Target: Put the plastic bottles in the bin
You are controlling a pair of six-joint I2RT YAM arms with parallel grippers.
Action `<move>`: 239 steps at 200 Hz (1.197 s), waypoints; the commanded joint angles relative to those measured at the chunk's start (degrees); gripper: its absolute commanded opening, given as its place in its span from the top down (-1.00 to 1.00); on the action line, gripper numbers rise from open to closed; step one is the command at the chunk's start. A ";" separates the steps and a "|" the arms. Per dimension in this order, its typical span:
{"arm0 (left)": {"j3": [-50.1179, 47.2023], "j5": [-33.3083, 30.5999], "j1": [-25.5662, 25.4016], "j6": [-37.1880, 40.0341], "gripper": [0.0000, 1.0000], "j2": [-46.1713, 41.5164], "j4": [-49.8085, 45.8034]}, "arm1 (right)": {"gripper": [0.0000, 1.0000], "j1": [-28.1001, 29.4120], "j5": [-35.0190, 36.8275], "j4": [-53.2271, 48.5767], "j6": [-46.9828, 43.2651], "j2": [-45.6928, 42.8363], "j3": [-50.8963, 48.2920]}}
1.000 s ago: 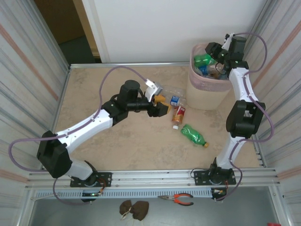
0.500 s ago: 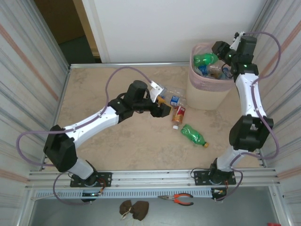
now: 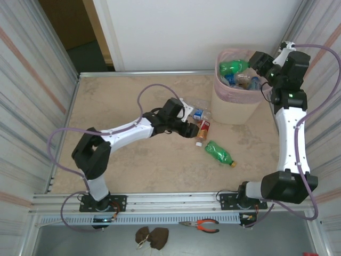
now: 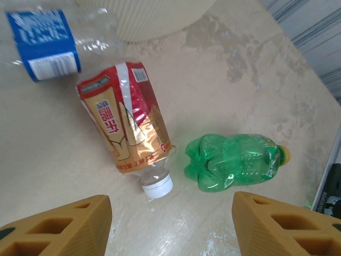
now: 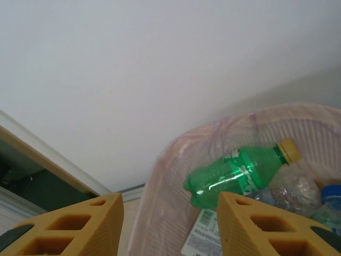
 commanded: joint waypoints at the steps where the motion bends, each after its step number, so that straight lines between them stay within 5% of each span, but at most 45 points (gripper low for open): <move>1: 3.48 -1.10 -2.19 -1.84 -0.22 3.62 -2.75 | 0.03 -0.74 0.72 -0.86 -1.27 -2.85 -2.05; 72: 7.57 -6.95 -6.06 -2.51 -0.10 13.25 -7.60 | 0.03 -1.53 0.65 -1.82 -1.36 -6.71 -3.97; 198: 11.44 -11.16 -6.11 -2.20 -0.13 20.57 -8.73 | 0.05 -3.41 -0.71 -2.47 -1.53 -8.22 -3.42; 239: 11.50 -11.81 -6.10 -1.68 0.00 21.45 -9.66 | 0.06 -3.67 -0.84 -2.49 -1.51 -8.18 -3.62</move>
